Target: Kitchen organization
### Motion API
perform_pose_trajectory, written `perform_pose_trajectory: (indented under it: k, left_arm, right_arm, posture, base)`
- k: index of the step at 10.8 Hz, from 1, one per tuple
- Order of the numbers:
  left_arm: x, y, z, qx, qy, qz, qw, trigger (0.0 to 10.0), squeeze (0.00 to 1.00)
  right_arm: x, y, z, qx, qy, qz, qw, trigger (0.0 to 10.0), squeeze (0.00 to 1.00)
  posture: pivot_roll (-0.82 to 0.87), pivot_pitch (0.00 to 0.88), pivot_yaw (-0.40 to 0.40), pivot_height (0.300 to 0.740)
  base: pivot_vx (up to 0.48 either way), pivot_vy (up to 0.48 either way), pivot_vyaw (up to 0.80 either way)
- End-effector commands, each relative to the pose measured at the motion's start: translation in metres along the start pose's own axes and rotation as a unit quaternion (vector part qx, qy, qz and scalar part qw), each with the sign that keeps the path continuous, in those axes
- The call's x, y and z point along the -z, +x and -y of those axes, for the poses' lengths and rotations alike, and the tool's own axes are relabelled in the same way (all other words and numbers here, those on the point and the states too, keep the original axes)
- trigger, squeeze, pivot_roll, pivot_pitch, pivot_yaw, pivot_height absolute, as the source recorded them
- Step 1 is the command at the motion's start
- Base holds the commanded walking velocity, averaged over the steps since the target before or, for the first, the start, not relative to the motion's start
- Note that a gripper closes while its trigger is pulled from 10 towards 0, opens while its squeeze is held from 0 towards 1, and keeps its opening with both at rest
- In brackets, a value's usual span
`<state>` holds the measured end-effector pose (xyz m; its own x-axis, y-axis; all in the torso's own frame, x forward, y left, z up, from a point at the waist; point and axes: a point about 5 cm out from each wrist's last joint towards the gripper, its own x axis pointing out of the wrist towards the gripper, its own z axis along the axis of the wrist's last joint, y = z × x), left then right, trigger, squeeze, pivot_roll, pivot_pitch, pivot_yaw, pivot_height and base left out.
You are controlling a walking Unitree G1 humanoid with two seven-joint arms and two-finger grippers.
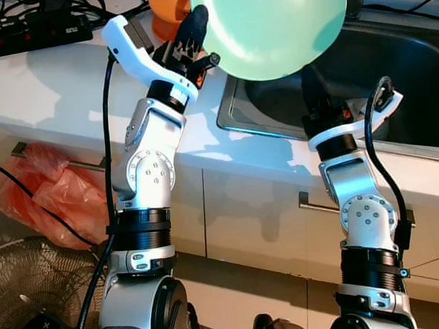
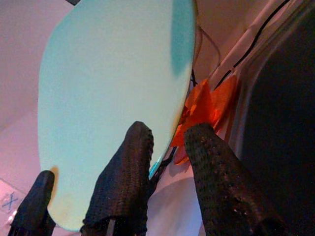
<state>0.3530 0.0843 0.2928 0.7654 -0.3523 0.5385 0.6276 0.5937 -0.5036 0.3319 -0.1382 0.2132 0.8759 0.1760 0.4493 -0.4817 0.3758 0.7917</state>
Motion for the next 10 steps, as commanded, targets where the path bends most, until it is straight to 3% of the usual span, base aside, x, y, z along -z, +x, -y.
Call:
perform_pose_trajectory:
  k: [1,10]
  left_arm:
    - [-0.008,0.006,0.018,0.045,-0.008,0.015,0.999,10.0,0.0]
    - [0.006,0.002,0.023,0.074,-0.004,-0.036,0.997,10.0,0.0]
  right_arm:
    - [0.004,-0.002,0.002,0.002,-0.003,-0.01,1.0,10.0,0.0]
    - [0.001,0.001,0.002,0.002,-0.002,0.001,1.0,10.0,0.0]
  posture:
    - [0.13,0.178,-0.03,0.74]
    - [0.13,0.181,-0.027,0.74]
  base:
    - [0.0,0.0,0.0]
    - [0.0,0.0,0.0]
